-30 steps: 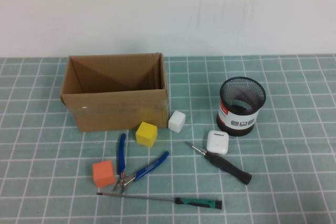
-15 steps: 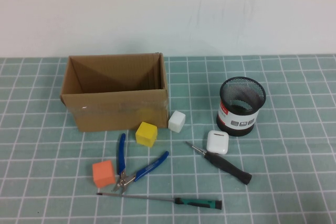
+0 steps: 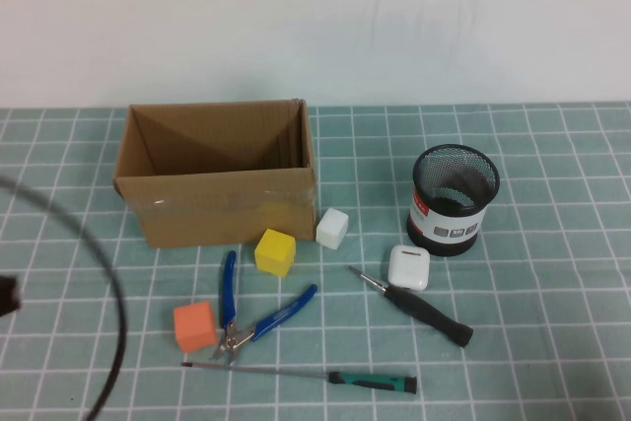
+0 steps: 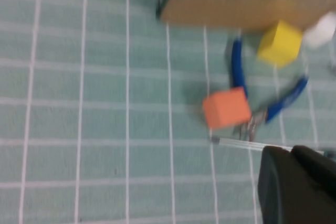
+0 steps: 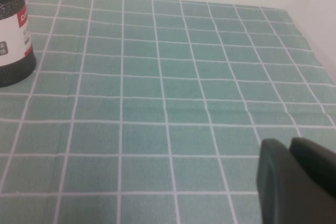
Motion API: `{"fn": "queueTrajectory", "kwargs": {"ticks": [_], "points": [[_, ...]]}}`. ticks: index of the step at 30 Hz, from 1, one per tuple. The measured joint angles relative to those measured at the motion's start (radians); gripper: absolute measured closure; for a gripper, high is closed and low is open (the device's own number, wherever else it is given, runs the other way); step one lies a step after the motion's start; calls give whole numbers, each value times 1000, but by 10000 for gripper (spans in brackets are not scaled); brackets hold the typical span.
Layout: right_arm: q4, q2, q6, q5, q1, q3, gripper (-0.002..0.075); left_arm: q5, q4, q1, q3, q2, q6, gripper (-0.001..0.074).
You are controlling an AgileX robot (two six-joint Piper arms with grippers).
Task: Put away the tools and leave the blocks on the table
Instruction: Pick up the pliers from the table
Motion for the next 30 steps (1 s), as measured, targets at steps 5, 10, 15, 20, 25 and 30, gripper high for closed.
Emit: {"fn": "queueTrajectory", "kwargs": {"ticks": [5, 10, 15, 20, 25, 30], "points": [[0, 0, 0, 0, 0, 0, 735, 58, -6, 0, -112, 282, 66, 739], [0, 0, 0, 0, 0, 0, 735, 56, 10, -50, -182, 484, 93, 739], [0, 0, 0, 0, 0, 0, 735, 42, 84, -238, -261, 630, 58, 739], [0, 0, 0, 0, 0, 0, 735, 25, 124, -411, -371, 745, -7, 739], [0, 0, 0, 0, 0, 0, 735, 18, 161, -501, -456, 867, -30, 739], [0, 0, 0, 0, 0, 0, 735, -13, 206, -529, -467, 928, 24, 685]]}}
